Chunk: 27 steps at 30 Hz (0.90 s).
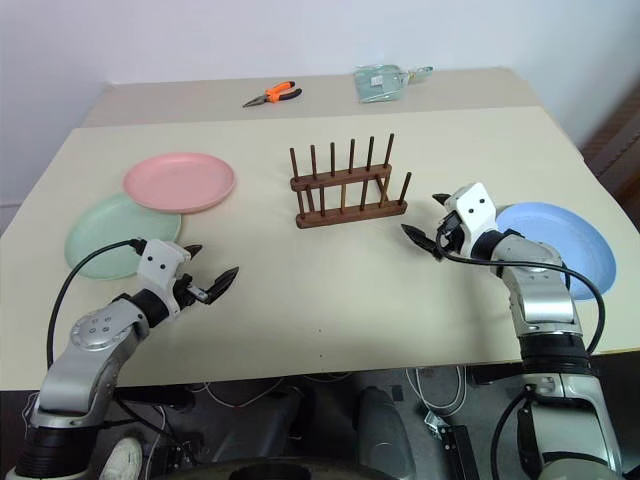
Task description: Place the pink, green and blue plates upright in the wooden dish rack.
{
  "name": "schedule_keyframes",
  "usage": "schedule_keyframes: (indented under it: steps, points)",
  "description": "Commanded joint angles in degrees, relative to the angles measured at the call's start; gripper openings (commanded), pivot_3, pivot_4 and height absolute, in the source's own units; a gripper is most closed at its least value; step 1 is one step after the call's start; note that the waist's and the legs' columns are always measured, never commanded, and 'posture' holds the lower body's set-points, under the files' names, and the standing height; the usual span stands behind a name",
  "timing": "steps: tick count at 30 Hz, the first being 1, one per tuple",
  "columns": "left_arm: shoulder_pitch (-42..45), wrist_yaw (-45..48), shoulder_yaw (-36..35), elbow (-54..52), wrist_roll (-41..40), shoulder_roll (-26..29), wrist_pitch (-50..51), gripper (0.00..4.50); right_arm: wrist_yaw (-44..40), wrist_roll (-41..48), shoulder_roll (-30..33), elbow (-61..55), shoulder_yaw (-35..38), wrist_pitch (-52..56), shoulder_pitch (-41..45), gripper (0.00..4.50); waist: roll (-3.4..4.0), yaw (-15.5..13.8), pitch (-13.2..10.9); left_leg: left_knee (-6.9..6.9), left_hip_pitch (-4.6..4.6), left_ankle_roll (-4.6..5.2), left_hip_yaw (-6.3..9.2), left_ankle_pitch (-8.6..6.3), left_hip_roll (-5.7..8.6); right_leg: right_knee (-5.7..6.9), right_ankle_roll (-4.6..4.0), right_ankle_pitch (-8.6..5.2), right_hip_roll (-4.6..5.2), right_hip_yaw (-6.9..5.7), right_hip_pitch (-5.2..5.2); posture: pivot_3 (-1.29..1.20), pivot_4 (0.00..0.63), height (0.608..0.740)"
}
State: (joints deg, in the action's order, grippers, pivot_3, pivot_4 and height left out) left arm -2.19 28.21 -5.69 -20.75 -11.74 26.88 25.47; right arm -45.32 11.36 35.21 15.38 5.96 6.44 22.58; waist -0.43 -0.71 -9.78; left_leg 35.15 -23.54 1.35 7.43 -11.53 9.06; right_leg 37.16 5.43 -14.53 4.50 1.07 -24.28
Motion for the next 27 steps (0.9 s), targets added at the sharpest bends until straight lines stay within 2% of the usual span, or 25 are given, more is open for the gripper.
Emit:
schedule_keyframes:
  steps: [1, 7, 13, 17, 21, 27]
  points:
    - [0.10, -0.56, 0.50, -1.03, 0.34, -0.38, -1.10, 4.43, 0.63, -0.47, -0.60, 0.29, -0.04, -2.09, 0.60, 4.50, 0.01, -0.01, 0.00, 0.00, 0.00, 0.00, 0.00, 0.00, 0.00, 0.00, 0.01, 0.00, 0.00, 0.00, 0.00, 0.00, 0.150, 0.727]
    - [2.39, 0.17, 3.21, 0.00, 0.16, -1.01, -1.12, 4.43, 0.72, -1.24, -1.30, 0.34, -1.57, -1.84, 1.86, 4.50, 0.01, -0.03, -0.01, 0.00, 0.00, 0.00, 0.00, 0.00, 0.00, 0.00, 0.05, 0.03, 0.00, 0.00, 0.00, 0.00, 0.150, 0.727]
    - [12.88, 4.35, 9.59, 10.53, 1.74, -1.54, -2.95, 4.43, -1.47, 0.37, -0.89, -5.97, -2.51, 2.95, -1.89, 4.50, 0.00, -0.19, 0.00, 0.02, 0.00, 0.00, 0.02, 0.00, 0.01, -0.01, 0.10, 0.06, 0.00, -0.03, 0.01, 0.00, 0.150, 0.727]
    - [23.26, 7.98, 13.94, 23.47, 4.42, -2.97, -7.09, 4.43, 1.27, -0.10, -2.25, -11.49, -2.36, 4.49, -5.31, 4.50, 0.01, -0.10, 0.00, 0.03, -0.01, 0.00, 0.02, 0.00, 0.02, 0.01, 0.12, 0.07, 0.00, -0.03, -0.01, 0.00, 0.150, 0.727]
    - [39.59, 13.02, 18.08, 47.62, 7.61, -8.10, -13.87, 4.43, 5.70, -1.03, -3.84, -18.15, -1.99, 6.06, -10.01, 4.50, -0.04, -0.27, -0.02, 0.10, -0.06, -0.03, 0.09, 0.02, 0.02, 0.02, 0.13, 0.08, 0.00, -0.12, 0.00, 0.00, 0.150, 0.727]
    - [48.75, 19.75, 18.17, 66.27, 8.04, -13.36, -20.42, 4.43, 11.05, -0.88, -5.30, -28.26, -0.64, 9.78, -16.83, 4.50, -0.04, -0.04, -0.01, 0.03, -0.14, 0.13, 0.05, 0.03, 0.06, -0.01, 0.20, 0.04, 0.04, -0.07, -0.14, 0.00, 0.150, 0.727]
